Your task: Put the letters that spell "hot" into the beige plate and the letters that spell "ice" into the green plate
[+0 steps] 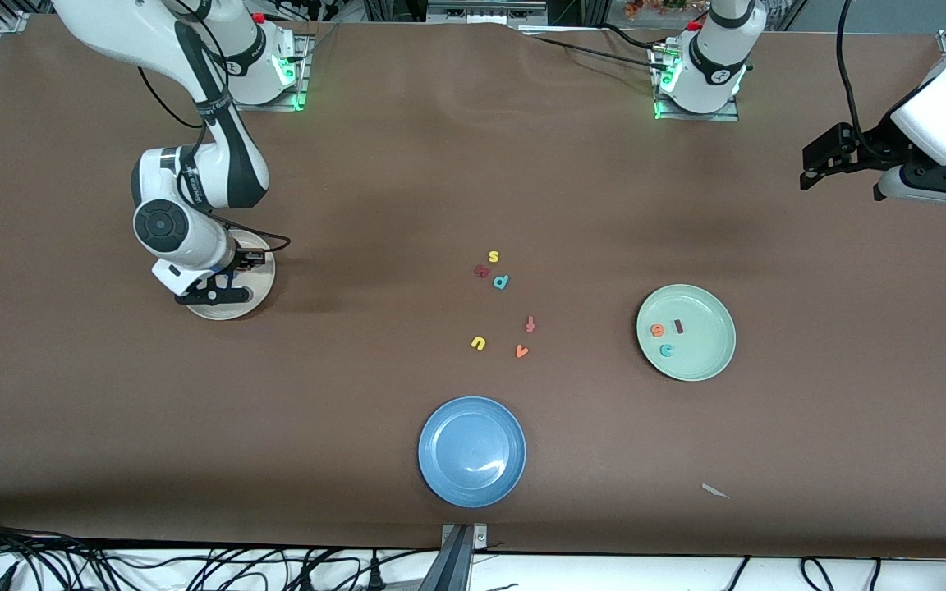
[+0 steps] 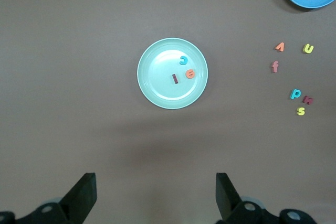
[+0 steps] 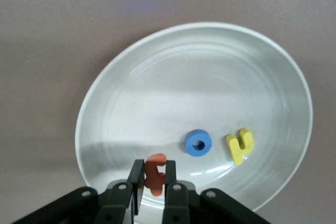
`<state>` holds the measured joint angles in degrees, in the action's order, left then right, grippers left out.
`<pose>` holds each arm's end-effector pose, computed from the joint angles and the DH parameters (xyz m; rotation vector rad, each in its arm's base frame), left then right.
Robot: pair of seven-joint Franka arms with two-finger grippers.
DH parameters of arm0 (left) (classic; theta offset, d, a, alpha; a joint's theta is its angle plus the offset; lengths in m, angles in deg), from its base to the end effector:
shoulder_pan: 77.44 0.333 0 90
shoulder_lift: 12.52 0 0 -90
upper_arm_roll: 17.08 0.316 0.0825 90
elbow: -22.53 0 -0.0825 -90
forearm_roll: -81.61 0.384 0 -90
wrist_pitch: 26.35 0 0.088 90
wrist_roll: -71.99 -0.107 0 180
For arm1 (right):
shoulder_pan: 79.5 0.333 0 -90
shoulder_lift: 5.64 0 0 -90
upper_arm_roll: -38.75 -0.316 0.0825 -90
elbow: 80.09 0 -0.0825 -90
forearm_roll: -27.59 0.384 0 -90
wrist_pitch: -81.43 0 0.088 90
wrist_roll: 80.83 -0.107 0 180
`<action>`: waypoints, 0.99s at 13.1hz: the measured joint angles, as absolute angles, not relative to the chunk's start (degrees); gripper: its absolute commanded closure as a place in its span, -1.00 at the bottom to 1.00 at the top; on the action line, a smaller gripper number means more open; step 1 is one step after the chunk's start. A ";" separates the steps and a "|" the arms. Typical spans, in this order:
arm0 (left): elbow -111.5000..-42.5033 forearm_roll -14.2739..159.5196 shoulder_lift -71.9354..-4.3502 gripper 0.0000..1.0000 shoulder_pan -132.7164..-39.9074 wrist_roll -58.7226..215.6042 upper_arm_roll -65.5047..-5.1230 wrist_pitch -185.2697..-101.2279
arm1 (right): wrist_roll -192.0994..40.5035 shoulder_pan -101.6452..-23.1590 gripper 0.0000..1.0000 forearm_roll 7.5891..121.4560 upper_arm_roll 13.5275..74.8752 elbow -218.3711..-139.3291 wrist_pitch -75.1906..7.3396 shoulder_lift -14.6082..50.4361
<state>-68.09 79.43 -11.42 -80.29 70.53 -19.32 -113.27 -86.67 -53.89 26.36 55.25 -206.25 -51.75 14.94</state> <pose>0.5402 -0.0526 0.6254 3.0998 -0.1792 -0.0723 0.5242 0.0803 0.2072 2.9801 0.1189 -0.3085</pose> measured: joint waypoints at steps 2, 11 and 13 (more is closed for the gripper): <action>-68.09 79.43 -11.46 -1.00 -80.28 70.53 -19.26 -112.96 | -86.67 -53.89 -0.61 26.38 55.25 -206.28 -52.24 14.95; -68.09 79.43 -11.69 -1.00 -80.58 70.53 -19.39 -110.81 | -86.75 -53.92 -0.99 26.46 59.54 -191.89 -33.32 4.13; -68.09 79.43 -12.08 -1.00 -80.60 70.53 -19.40 -110.81 | -86.73 -53.91 -0.99 26.46 60.19 -186.52 -26.74 2.56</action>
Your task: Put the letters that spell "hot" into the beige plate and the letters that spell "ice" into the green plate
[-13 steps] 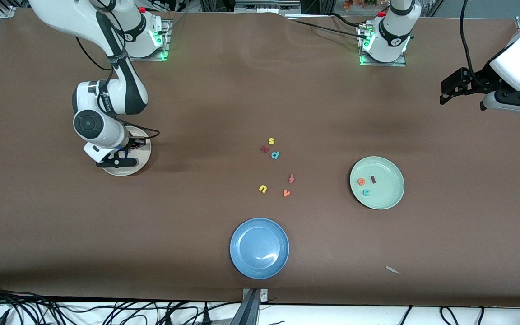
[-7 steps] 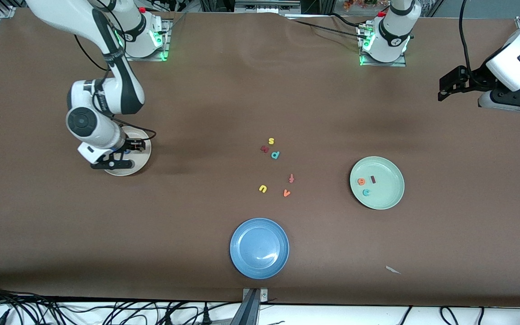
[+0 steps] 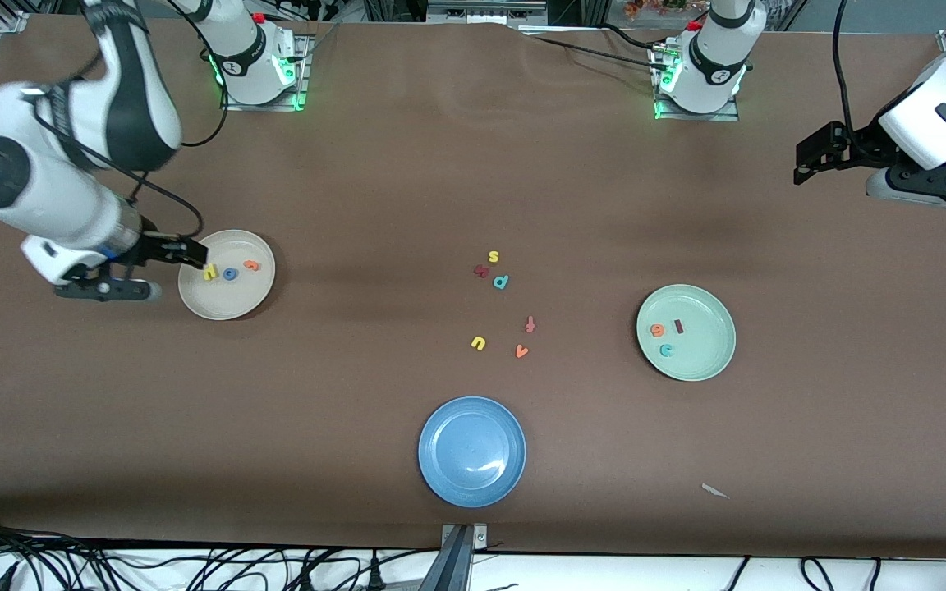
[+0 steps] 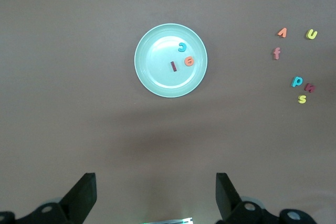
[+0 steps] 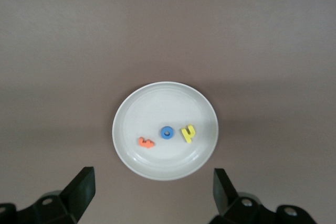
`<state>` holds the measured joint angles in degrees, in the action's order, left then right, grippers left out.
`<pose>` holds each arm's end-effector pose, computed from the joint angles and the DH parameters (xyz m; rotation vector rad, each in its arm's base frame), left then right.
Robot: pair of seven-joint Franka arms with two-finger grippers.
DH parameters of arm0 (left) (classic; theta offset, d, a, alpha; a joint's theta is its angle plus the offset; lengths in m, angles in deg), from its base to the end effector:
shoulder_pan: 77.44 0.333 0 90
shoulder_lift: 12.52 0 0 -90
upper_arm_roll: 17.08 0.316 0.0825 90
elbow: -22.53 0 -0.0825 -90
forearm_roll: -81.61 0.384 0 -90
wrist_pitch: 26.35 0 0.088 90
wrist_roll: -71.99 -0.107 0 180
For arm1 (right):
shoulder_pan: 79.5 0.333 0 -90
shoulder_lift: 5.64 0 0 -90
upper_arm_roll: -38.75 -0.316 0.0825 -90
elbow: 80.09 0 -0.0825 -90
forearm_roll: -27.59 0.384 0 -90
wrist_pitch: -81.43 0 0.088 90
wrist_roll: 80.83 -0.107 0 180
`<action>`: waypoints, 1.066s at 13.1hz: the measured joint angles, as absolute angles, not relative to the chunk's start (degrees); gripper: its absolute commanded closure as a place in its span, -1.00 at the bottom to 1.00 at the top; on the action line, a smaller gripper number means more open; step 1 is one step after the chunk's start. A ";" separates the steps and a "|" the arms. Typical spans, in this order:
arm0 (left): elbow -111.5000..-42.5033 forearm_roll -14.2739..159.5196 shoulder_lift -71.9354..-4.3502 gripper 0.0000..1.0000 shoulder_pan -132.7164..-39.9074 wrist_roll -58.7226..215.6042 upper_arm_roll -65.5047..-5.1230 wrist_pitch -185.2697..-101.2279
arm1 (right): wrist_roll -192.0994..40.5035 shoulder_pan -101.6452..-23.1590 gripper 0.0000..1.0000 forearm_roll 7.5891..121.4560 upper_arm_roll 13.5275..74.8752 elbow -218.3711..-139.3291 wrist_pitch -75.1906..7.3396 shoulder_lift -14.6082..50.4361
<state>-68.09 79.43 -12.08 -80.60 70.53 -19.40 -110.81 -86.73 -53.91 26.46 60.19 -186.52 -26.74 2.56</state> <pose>0.5383 -0.0561 0.6158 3.0976 -0.1906 -0.1570 0.5826 0.0484 0.4384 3.0584 -0.0346 -0.1477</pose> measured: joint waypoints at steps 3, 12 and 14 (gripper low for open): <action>-68.09 79.43 -12.34 -1.00 -80.60 70.53 -19.41 -110.81 | -86.69 -53.91 -0.99 26.46 61.20 -179.99 -20.98 2.37; -68.08 79.43 -12.33 -1.00 -80.31 70.53 -19.17 -110.81 | -86.86 -71.45 -0.99 26.63 46.59 -173.81 -17.93 2.65; -68.08 79.43 -12.34 -1.00 -80.28 70.53 -19.00 -110.81 | -86.79 -78.76 -0.99 26.35 39.64 -173.38 -18.03 2.60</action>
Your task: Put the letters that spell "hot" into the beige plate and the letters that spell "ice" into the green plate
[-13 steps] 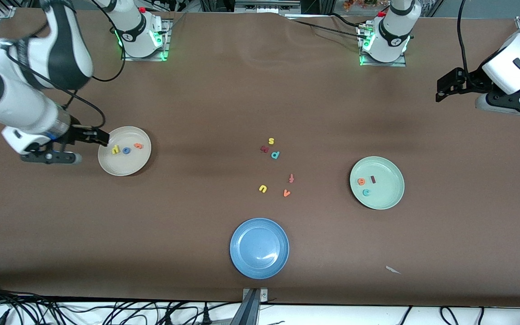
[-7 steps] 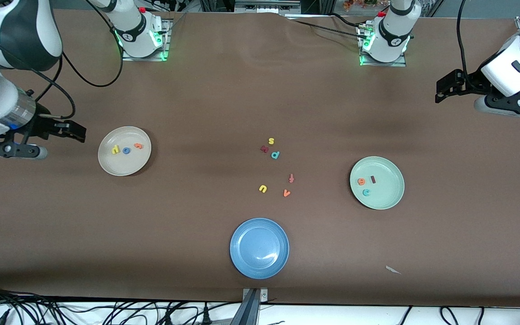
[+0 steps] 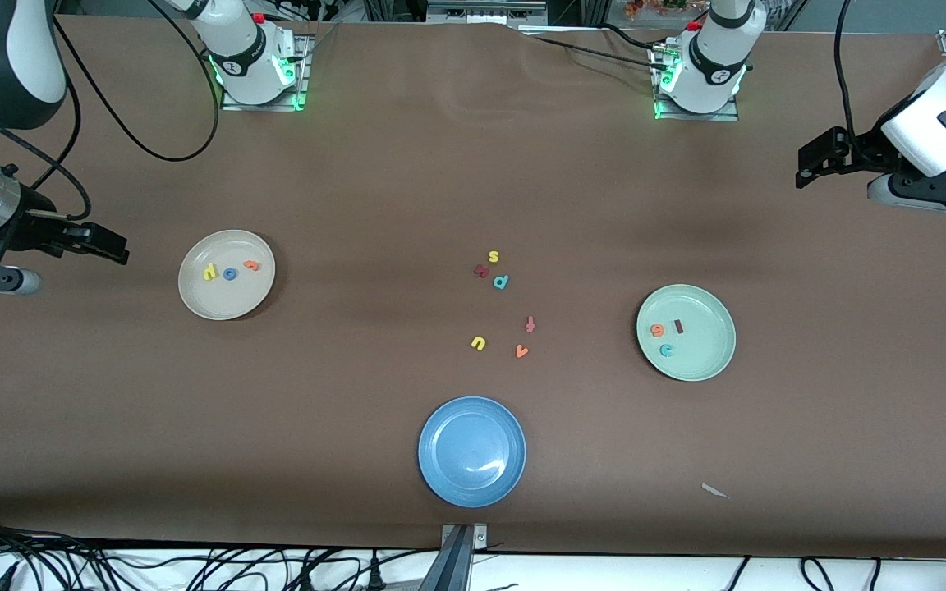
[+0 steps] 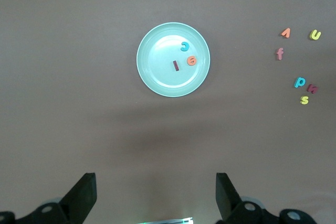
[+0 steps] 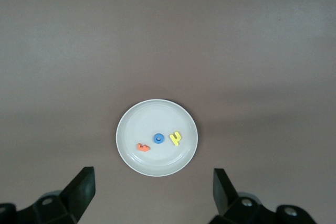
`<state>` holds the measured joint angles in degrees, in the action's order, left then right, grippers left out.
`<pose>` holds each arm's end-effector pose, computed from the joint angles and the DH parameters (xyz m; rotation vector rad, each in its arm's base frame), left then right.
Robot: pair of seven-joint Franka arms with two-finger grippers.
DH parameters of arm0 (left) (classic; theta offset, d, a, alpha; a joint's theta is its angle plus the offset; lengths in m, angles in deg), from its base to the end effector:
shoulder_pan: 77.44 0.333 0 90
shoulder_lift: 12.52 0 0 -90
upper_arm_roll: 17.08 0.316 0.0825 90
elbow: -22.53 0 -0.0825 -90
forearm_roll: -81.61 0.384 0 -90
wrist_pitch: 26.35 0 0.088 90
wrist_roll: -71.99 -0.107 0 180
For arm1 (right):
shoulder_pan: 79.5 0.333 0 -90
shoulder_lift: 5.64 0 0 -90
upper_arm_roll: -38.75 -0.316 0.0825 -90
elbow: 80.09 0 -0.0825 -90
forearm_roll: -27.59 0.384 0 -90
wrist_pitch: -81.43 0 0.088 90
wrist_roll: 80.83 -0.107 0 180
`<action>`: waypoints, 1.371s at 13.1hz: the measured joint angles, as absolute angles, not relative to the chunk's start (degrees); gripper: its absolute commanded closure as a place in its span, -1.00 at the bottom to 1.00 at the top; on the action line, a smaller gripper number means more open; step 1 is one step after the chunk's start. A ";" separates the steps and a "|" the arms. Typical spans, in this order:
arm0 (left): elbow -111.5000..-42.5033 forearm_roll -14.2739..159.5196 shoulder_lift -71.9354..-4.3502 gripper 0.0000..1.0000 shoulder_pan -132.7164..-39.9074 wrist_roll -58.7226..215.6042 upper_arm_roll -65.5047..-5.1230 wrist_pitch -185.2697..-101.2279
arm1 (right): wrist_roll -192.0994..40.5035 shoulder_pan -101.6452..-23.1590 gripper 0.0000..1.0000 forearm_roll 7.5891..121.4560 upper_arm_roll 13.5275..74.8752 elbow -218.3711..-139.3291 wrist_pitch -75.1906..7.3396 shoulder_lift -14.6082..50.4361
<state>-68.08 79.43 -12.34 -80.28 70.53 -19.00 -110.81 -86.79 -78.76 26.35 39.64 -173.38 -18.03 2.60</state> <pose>0.5403 -0.0494 0.6134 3.0977 -0.1709 -0.1634 0.6038 -0.0030 0.5279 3.1117 -0.1597 -0.0543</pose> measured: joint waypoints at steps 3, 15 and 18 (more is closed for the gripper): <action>-68.08 79.43 -12.34 -1.00 -80.27 70.53 -18.94 -110.80 | -86.70 -85.06 -0.99 24.60 32.91 -173.20 -18.12 1.50; -68.00 79.63 -13.56 -1.00 -80.28 70.53 -18.89 -109.32 | -86.70 -83.08 -1.00 24.26 34.82 -174.00 -17.60 -1.08; -67.18 79.64 -14.22 -1.00 -80.28 70.53 -18.90 -109.34 | -86.70 -83.00 -1.00 24.26 34.82 -174.01 -17.60 -1.08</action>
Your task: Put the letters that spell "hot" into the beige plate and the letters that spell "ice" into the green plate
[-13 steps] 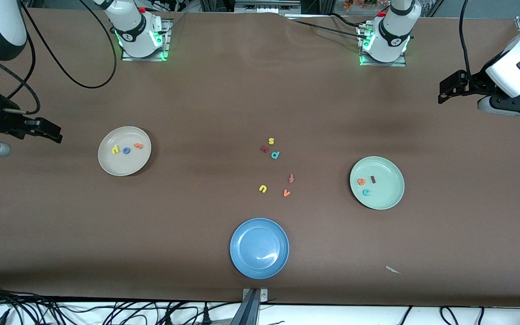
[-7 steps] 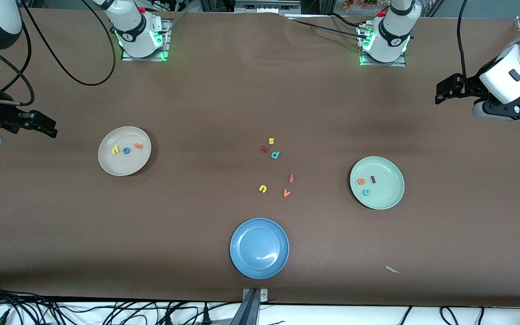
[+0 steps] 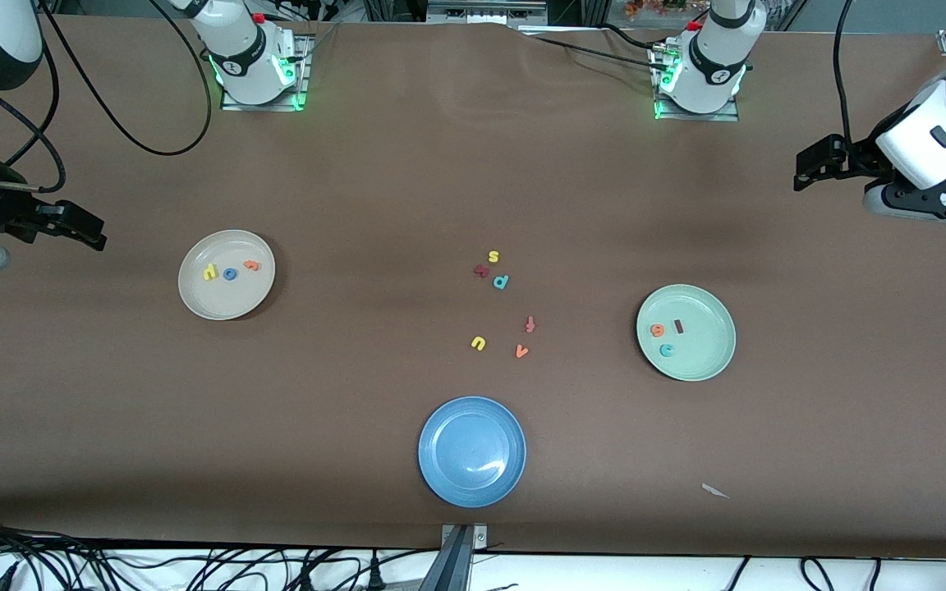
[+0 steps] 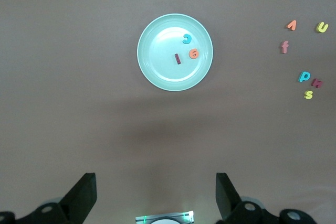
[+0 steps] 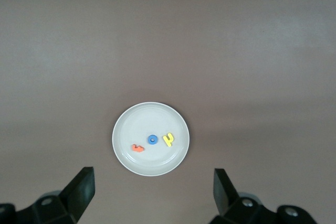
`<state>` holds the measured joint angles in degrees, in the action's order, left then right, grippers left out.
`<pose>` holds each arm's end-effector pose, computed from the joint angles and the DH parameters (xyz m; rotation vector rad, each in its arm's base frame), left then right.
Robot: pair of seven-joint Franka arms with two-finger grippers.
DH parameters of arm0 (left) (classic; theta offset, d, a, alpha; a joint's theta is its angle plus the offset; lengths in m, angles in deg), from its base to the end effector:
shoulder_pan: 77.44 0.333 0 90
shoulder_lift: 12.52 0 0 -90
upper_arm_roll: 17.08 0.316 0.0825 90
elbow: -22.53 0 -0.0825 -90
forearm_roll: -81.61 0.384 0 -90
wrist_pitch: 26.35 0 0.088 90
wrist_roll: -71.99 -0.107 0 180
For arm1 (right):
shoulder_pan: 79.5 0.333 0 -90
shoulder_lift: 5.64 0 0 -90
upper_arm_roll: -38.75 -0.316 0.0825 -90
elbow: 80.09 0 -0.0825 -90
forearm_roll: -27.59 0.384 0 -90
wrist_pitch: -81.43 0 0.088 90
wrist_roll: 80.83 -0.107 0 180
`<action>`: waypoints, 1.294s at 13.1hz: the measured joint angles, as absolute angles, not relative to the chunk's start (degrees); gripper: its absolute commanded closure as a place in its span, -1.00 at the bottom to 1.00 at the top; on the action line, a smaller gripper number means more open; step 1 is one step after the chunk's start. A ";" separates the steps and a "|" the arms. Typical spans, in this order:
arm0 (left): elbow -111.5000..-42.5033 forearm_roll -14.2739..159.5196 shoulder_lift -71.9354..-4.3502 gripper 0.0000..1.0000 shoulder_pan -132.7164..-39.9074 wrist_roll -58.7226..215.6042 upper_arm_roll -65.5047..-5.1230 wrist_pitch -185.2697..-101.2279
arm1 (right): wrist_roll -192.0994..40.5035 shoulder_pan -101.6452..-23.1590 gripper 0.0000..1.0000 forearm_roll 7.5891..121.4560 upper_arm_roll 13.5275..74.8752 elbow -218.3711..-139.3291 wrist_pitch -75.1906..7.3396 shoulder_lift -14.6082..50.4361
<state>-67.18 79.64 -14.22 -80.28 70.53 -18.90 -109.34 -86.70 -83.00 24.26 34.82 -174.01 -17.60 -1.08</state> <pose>0.5470 -0.0484 0.6008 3.0974 -0.1683 -0.2298 0.5884 -0.0023 0.5605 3.0873 -0.1334 0.0195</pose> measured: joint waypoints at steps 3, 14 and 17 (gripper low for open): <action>-67.09 79.64 -15.68 -1.00 -80.32 70.53 -18.93 -109.34 | -86.70 -82.91 -1.00 24.26 34.82 -174.01 -17.60 -1.10; -65.39 80.54 -20.59 -1.00 -80.88 70.53 -19.13 -110.80 | -86.85 -82.60 -1.00 26.07 34.81 -176.02 -20.09 -0.92; -63.74 82.78 -23.96 -1.00 -80.73 70.53 -19.09 -112.34 | -86.86 -82.54 -0.99 26.90 34.81 -176.01 -20.15 -0.89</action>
